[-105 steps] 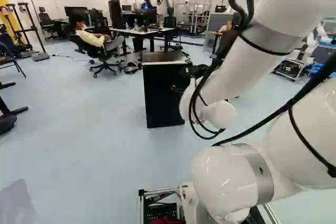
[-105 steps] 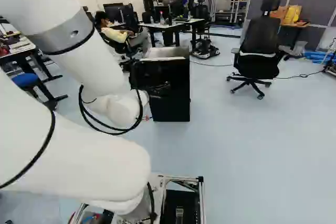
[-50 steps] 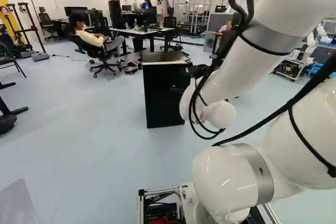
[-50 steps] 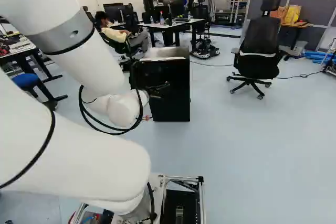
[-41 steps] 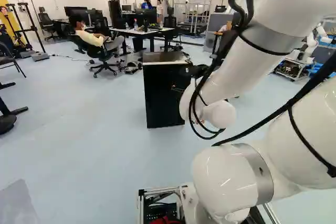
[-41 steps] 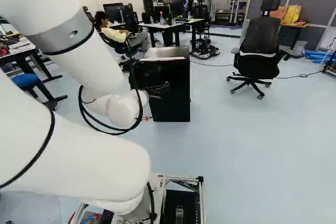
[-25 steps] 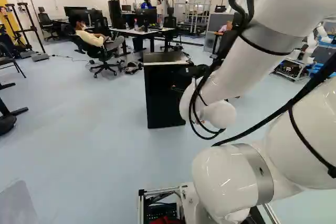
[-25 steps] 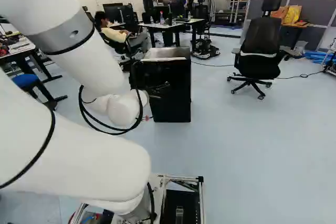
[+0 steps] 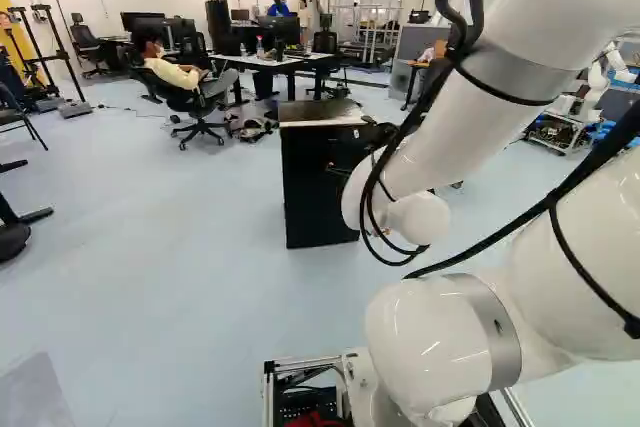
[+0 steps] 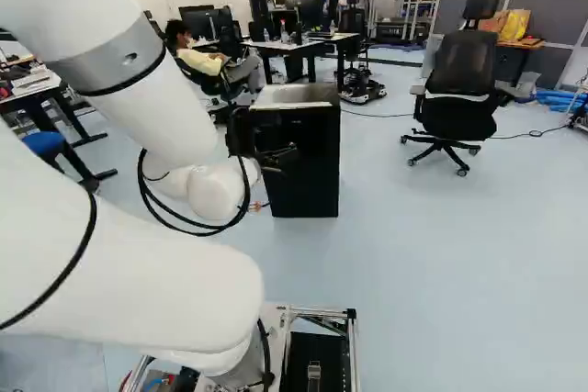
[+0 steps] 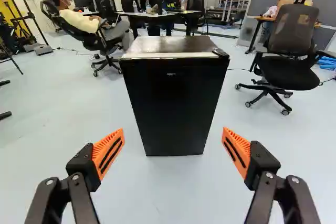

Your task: Grab a drink from the fridge

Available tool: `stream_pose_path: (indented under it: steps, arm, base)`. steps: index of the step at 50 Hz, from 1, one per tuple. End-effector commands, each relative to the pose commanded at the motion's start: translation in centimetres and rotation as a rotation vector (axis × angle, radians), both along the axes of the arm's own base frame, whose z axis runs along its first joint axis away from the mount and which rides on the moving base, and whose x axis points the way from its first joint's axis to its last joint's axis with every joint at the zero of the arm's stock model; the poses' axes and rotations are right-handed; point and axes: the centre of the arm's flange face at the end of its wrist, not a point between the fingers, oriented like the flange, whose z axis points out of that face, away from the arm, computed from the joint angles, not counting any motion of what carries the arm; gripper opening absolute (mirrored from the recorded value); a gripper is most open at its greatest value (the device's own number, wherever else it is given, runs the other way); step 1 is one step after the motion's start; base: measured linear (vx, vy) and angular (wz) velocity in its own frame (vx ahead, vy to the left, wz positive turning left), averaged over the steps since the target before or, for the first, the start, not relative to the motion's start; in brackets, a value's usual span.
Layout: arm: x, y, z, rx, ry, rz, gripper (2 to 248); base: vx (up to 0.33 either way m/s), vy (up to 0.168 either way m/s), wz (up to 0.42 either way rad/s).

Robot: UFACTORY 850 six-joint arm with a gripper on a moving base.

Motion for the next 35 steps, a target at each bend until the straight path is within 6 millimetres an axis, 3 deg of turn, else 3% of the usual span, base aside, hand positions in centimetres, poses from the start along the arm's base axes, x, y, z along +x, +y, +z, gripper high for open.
stream_pose_path:
  steps: [35]
  arm:
    - [0.00,0.00,0.00,0.000,0.000,0.000,247]
  base:
    - [0.071,0.065,-0.012]
